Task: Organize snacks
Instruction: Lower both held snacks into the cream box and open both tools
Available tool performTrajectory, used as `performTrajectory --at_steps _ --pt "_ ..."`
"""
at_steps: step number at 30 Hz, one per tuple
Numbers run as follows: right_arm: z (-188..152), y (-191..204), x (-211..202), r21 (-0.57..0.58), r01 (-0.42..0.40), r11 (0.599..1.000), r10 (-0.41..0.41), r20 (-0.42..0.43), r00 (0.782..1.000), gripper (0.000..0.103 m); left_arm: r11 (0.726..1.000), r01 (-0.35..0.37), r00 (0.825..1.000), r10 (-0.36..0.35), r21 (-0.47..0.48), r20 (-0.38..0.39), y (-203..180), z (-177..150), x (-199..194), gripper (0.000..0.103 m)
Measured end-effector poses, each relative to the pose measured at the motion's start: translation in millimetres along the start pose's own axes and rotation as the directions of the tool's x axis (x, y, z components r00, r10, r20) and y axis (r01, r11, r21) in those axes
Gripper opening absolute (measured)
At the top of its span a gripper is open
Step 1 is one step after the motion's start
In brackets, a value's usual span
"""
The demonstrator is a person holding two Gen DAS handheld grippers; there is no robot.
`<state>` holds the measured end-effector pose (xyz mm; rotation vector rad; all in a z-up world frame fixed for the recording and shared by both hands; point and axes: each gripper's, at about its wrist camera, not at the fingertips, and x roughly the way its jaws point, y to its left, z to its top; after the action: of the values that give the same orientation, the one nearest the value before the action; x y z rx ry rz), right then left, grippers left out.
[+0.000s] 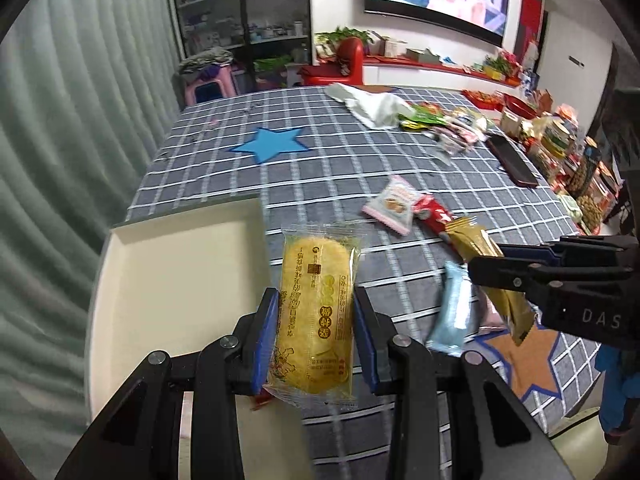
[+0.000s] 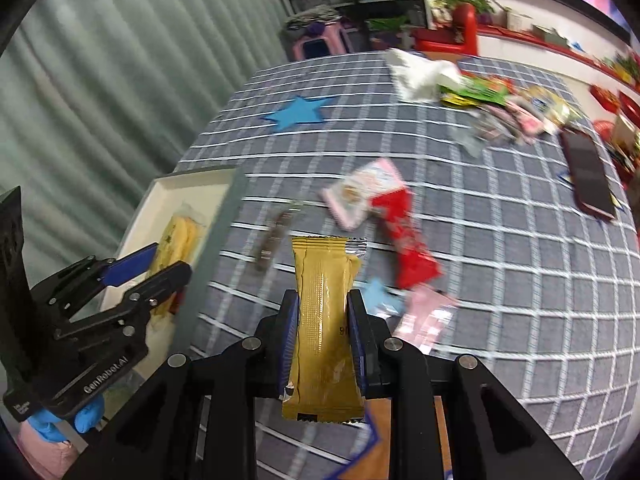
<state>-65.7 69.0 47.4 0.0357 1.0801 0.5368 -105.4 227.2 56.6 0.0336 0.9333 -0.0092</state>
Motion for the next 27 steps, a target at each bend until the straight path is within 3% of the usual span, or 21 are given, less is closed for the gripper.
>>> performTrajectory --at_steps 13,21,23,24,25,26,27 --pt "28.4 120.5 59.4 -0.149 -0.117 0.982 0.105 -0.087 0.991 0.026 0.981 -0.099 0.995 0.093 -0.169 -0.047 111.8 -37.0 -3.9 0.039" --pt "35.6 166.8 102.1 -0.178 -0.141 0.974 0.116 -0.145 0.983 0.026 0.977 -0.135 0.986 0.117 -0.166 -0.115 131.2 -56.2 19.9 0.041" --pt "33.5 172.3 106.2 -0.194 -0.129 0.972 0.099 -0.160 0.982 0.027 0.978 -0.156 0.983 0.140 -0.135 -0.119 126.4 -59.8 24.7 0.051" --pt "32.5 172.5 109.8 -0.199 -0.113 0.973 0.079 -0.174 0.982 0.029 0.979 -0.157 0.983 0.142 -0.129 -0.115 124.7 -60.5 25.2 0.065" --pt "31.7 171.4 111.1 -0.201 -0.098 0.975 0.061 -0.183 0.981 0.049 0.980 -0.152 0.985 0.139 -0.130 -0.104 124.1 -62.0 24.5 0.077" --pt "31.0 168.5 111.5 -0.200 -0.083 0.976 0.045 -0.186 0.982 0.086 0.980 -0.143 0.987 0.131 -0.138 -0.089 124.7 -63.2 22.6 0.080" --pt "30.5 162.5 107.5 -0.196 -0.059 0.979 0.026 -0.164 0.986 0.098 0.980 -0.131 0.990 0.121 -0.147 -0.077 125.7 -62.8 21.4 0.080"
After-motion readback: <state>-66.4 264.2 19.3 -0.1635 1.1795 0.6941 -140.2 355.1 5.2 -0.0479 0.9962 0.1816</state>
